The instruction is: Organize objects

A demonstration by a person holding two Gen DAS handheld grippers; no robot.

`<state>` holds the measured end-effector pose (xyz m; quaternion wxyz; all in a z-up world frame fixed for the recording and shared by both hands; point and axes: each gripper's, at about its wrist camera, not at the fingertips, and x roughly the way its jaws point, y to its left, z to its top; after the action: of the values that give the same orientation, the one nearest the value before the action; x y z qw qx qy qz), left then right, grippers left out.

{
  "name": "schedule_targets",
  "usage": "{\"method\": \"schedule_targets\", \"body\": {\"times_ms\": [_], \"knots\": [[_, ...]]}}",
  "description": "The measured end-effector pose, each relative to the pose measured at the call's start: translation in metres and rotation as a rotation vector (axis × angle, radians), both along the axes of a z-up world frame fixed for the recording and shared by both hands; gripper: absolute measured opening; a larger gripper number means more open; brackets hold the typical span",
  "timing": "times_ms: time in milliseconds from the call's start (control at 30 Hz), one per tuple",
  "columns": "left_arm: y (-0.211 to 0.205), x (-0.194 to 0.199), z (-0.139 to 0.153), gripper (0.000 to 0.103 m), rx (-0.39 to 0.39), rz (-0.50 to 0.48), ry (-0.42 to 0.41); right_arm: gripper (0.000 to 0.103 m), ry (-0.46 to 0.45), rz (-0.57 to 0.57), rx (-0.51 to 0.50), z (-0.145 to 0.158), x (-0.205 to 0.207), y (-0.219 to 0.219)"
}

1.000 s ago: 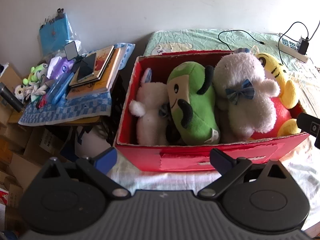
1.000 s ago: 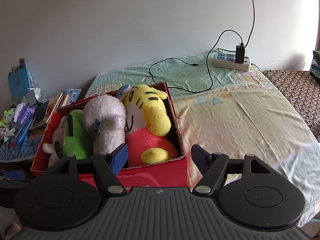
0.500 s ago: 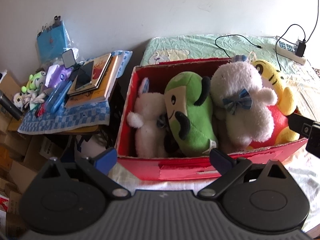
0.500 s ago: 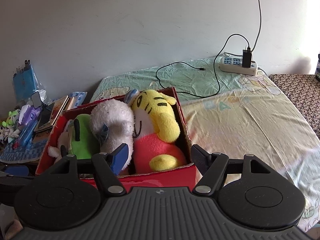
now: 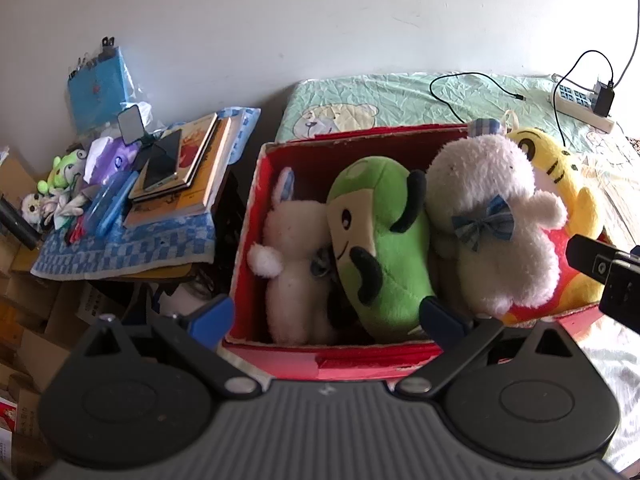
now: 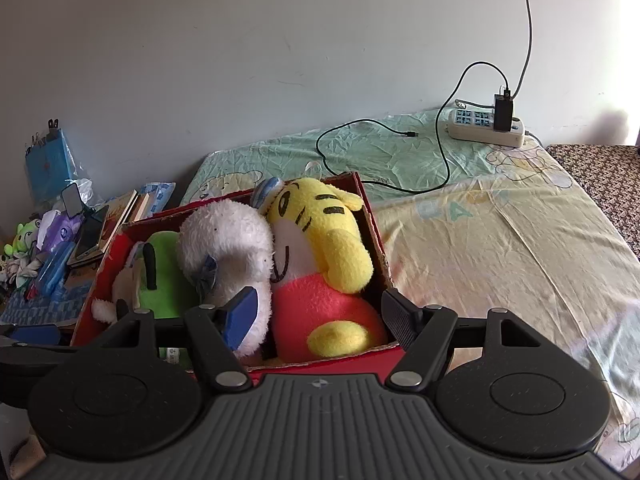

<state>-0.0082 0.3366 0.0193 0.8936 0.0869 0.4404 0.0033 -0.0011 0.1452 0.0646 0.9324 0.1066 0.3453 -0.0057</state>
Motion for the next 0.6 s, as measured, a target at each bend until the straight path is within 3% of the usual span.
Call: {"method": "schedule_targets", "body": {"times_ms": [600], "knots": [[0.002, 0.015, -0.008, 0.099, -0.038, 0.002, 0.019, 0.071, 0.015, 0.019, -0.007, -0.006, 0.014, 0.001]]}}
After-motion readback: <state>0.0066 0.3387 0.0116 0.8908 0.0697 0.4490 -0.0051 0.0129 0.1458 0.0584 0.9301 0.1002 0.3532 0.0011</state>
